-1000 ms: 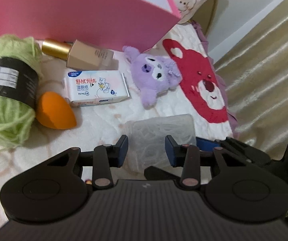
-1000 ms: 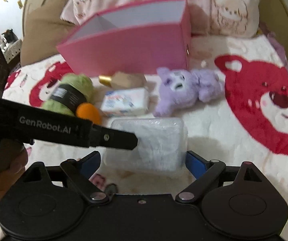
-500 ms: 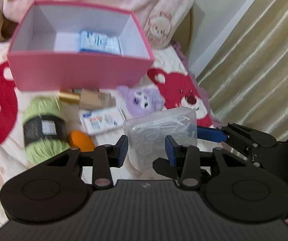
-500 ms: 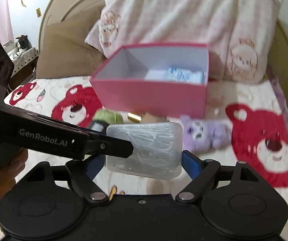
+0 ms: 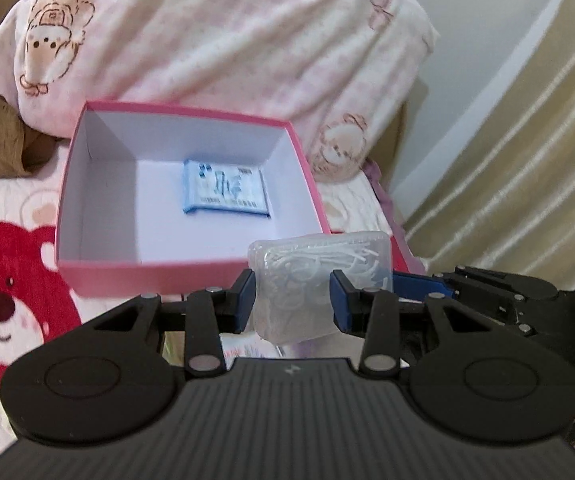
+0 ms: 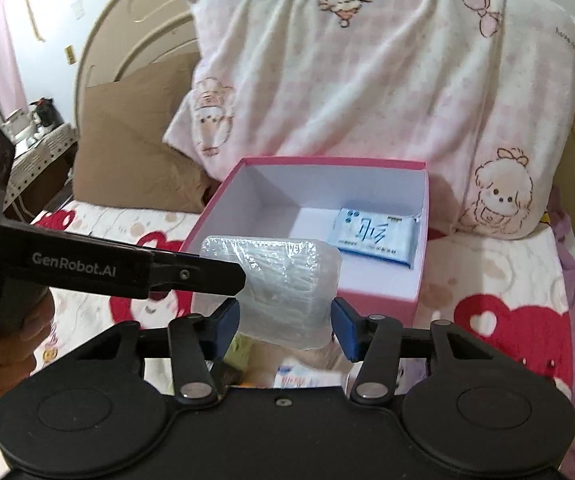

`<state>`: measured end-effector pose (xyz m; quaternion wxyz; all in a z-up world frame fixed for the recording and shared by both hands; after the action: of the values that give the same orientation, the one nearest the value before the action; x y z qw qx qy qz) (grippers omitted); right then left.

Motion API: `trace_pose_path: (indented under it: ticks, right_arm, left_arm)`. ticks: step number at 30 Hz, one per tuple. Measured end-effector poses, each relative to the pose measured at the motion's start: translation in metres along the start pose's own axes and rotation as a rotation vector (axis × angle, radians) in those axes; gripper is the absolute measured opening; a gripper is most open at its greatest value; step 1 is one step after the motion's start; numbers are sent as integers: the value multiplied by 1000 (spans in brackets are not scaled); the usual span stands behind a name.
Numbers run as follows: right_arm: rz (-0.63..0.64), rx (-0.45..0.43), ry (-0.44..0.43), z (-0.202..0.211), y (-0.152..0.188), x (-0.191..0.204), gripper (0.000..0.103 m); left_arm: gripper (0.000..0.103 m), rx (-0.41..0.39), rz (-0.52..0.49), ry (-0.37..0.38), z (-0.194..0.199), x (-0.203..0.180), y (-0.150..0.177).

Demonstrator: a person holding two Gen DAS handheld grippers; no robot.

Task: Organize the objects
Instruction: 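Carry the clear plastic box into the pink box and release it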

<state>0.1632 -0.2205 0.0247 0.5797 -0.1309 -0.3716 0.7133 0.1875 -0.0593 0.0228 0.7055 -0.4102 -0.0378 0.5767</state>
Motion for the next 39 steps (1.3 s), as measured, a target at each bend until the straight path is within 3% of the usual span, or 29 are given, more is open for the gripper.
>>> trace_pose_path:
  ticks: [11, 21, 29, 39]
  right_arm:
    - [-98, 135, 57, -86, -48, -30, 56]
    - [-109, 251, 157, -150, -45, -49, 55]
    - [-48, 340, 250, -180, -46, -50, 54]
    - [107, 399, 380, -202, -39, -40, 52]
  left_arm:
    - [40, 14, 34, -71, -74, 36, -43]
    - [39, 125, 76, -91, -143, 63, -42]
    - [39, 166, 193, -54, -176, 83, -32]
    - [36, 234, 245, -47, -200, 88, -27]
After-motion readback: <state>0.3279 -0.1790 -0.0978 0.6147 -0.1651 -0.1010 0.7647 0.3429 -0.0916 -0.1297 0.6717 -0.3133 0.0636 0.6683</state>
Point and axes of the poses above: each gripper's, at about its wrist camera, not at the fingertips, and z roughly against the way its jaws point, x to its left, y to its underside, the point moved 2 cm from there along -z, roughly the way its jaws point, and after that the axes turned 3 degrees about -z, right-handed, at the moved point
